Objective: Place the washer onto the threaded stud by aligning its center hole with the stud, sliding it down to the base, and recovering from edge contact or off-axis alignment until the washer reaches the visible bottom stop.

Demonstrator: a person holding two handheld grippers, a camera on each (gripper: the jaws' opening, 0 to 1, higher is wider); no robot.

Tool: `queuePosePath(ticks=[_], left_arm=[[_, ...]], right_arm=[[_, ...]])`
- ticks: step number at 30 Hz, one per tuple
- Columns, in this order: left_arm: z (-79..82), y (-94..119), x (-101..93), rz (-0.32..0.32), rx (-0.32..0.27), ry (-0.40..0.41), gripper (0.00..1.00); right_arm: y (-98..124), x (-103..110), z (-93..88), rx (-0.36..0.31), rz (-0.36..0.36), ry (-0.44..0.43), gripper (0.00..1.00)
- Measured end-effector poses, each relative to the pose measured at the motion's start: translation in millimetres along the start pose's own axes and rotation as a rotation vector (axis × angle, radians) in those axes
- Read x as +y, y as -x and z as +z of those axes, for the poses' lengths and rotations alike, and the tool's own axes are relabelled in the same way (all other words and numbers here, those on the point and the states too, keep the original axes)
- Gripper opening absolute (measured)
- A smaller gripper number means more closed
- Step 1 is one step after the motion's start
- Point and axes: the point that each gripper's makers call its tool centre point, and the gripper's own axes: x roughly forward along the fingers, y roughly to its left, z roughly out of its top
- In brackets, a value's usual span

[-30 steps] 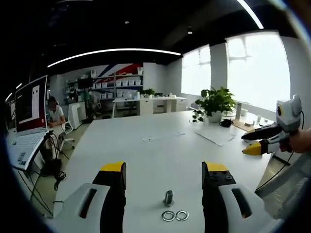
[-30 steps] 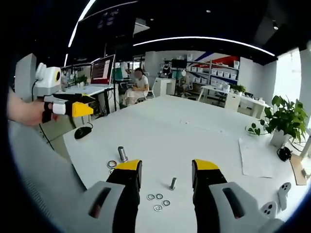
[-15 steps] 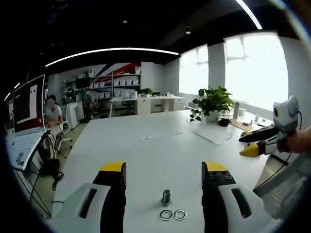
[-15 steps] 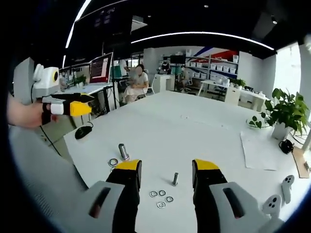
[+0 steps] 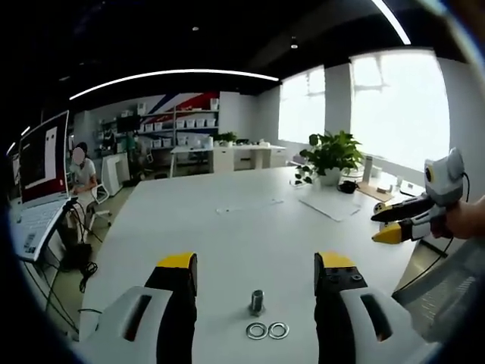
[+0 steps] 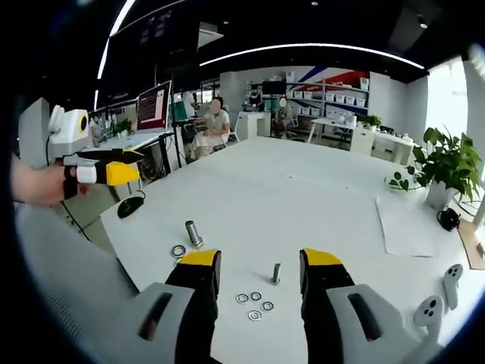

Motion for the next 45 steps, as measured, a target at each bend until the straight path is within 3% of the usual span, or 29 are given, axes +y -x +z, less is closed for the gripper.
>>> queuePosePath(ticks=[7,11,17,34,45], left_arm=[[-17.0,-4,2.5,0.0,0.071,0.037,0.6],[-24.6,-4,4.7,0.006,0.1,0.065,0.6],[-47.4,-4,0.9,-0.002,0.201,0.056,0.58],[-65.3,1,-5.0,-0.015,0.267,0.085,0.6],[-66.9,3,-3.2,-0.013,0.277,0.097,0.58]], right_arm=[[1,-3,-5.0,0.02,-0.009,-0.018,0.45],[-2,-1,-17.2,0.071,-0.005,-0.015,0.45],[-4,4,-33.8,0.142,0.013,-0.025,0.45],[-1,15,-61.7,0.248,0.055,-0.056,0.45],[0,12,-62.4,0.247,0.046,-0.078,0.45]])
